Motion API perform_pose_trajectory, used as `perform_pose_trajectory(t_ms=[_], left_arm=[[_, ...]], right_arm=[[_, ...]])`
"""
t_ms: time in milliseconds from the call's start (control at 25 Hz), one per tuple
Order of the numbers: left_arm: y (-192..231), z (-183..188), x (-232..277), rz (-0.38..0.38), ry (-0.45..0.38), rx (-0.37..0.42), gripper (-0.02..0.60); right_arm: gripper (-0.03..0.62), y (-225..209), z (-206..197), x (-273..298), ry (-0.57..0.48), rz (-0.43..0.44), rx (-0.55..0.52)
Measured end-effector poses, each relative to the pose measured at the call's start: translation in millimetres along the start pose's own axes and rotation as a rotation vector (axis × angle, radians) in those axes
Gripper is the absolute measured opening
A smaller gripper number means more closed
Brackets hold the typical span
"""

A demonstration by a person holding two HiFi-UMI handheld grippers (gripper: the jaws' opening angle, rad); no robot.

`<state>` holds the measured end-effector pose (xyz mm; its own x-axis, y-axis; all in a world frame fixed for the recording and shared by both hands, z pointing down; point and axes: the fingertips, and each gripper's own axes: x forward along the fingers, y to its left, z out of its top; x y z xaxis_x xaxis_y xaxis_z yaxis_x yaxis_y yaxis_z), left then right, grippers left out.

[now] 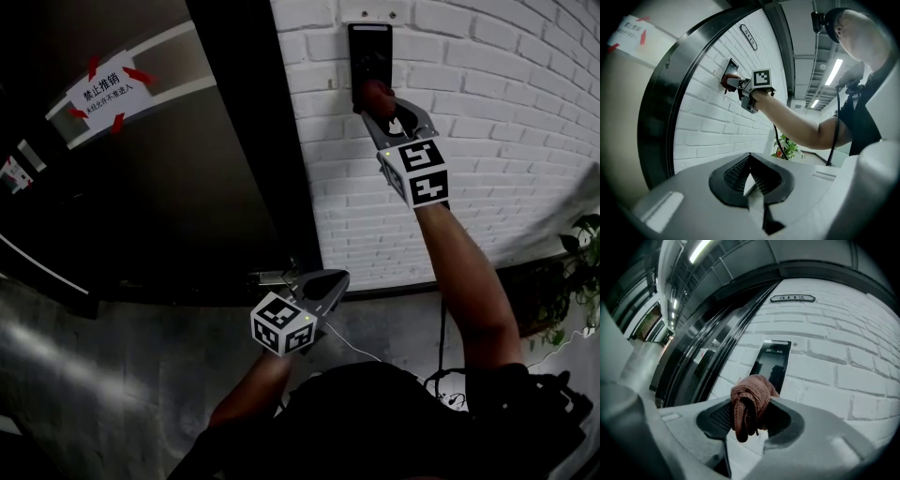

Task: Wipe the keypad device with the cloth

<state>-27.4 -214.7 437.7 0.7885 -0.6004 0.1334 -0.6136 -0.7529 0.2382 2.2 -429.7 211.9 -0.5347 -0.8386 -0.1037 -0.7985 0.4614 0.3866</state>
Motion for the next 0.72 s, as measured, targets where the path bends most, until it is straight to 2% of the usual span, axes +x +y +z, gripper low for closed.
perform_pose_trajectory(t_ms=[720], left_arm=[[-4,-4,-1,0.002,0.008,0.007,0.017]], right_arm=[[0.144,13,-27,-3,0.084,0.053,0.048]])
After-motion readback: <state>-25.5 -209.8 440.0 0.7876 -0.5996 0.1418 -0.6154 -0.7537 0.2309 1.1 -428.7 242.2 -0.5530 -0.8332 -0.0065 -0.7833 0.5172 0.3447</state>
